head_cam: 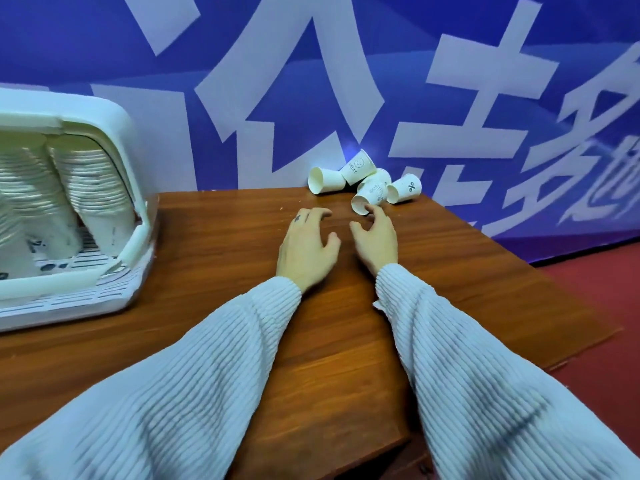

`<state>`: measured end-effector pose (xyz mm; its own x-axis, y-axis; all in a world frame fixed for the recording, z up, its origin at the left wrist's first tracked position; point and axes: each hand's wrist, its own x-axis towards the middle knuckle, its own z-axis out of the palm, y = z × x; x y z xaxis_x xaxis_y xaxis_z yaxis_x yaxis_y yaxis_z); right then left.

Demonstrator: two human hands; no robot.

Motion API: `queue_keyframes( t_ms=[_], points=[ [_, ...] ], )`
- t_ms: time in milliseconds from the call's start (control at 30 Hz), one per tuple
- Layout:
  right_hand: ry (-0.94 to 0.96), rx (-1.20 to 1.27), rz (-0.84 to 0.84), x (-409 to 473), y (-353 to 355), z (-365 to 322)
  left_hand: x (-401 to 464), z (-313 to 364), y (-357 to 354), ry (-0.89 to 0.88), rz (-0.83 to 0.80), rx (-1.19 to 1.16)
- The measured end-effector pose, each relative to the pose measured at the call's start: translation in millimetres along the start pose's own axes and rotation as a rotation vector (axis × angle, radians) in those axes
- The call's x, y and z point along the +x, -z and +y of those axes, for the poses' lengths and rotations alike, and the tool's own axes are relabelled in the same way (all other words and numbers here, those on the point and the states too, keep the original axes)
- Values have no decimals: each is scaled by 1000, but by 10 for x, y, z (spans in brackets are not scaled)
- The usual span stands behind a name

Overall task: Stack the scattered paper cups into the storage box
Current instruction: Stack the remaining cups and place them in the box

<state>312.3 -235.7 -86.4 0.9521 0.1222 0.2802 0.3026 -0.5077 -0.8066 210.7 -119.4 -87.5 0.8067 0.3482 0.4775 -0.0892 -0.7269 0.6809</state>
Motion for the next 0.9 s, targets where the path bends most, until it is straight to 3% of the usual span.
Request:
queue_keyframes(
  t_ms=[267, 600, 733, 900],
  points=[
    [75, -328, 149, 854, -241, 252, 178, -172, -131, 50, -61, -48],
    [-88, 137, 90, 1426, -219, 434, 232, -228, -161, 48, -79, -47],
    [-85, 489, -44, 1207, -204, 352, 214, -250, -161, 95, -66, -67],
    [179, 337, -384, 867, -362, 177, 239, -270, -173, 222, -65, -27]
  ],
)
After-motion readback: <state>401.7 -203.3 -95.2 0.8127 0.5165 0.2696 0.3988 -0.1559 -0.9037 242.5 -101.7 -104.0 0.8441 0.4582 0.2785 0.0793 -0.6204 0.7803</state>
